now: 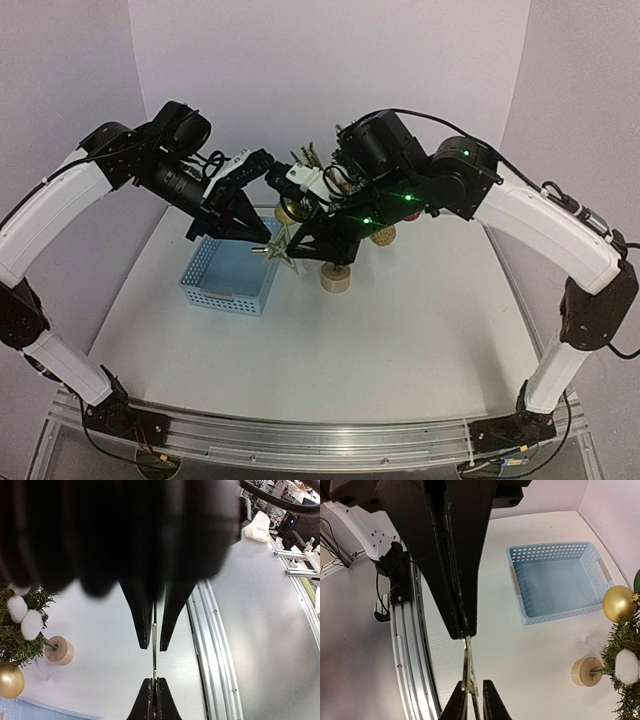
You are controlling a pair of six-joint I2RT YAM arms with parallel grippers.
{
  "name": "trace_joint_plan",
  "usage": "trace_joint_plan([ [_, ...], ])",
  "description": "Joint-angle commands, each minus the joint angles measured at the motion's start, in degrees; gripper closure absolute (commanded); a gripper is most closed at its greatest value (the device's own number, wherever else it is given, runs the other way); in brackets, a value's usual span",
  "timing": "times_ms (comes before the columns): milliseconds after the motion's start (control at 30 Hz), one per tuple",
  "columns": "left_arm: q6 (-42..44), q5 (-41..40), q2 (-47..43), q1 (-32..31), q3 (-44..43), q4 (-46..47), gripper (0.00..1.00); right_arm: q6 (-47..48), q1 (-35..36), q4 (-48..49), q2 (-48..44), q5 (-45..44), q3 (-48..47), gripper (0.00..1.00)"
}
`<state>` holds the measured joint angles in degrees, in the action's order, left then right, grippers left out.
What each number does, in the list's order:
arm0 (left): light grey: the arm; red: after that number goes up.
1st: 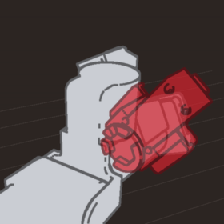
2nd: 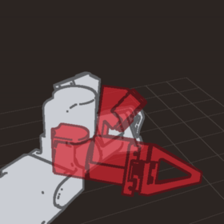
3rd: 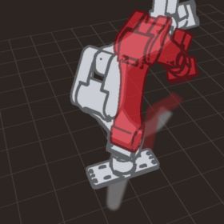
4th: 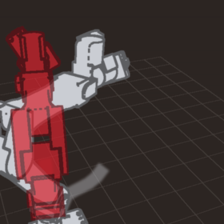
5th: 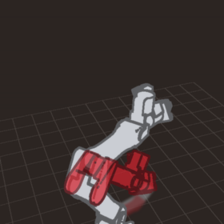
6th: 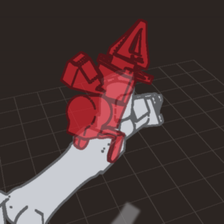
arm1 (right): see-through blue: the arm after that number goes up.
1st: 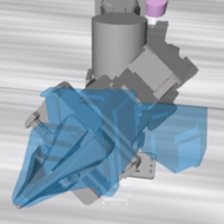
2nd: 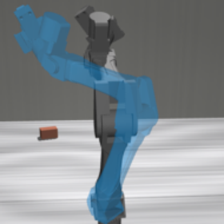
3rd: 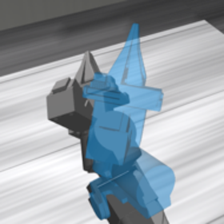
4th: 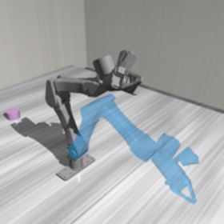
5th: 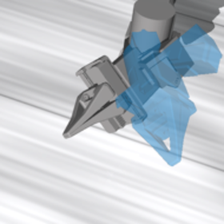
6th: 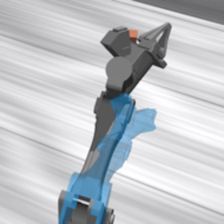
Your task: Decorate the small christmas tree
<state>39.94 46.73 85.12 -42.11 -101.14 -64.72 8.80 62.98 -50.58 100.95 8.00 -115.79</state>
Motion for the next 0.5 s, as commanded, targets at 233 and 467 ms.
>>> trace_joint_plan([
  [233,-4.41,1.51,-2.2,-0.16,-1.6,3.73,1.0,-0.57,0.09,6.31,-5.53,-3.86,3.24,0.48],
  [467,-16.12,3.68,-3.83,0.92,-1.39,12.69,1.0,-5.85,-2.6,12.32,-12.87,-3.48,8.23,0.11],
])
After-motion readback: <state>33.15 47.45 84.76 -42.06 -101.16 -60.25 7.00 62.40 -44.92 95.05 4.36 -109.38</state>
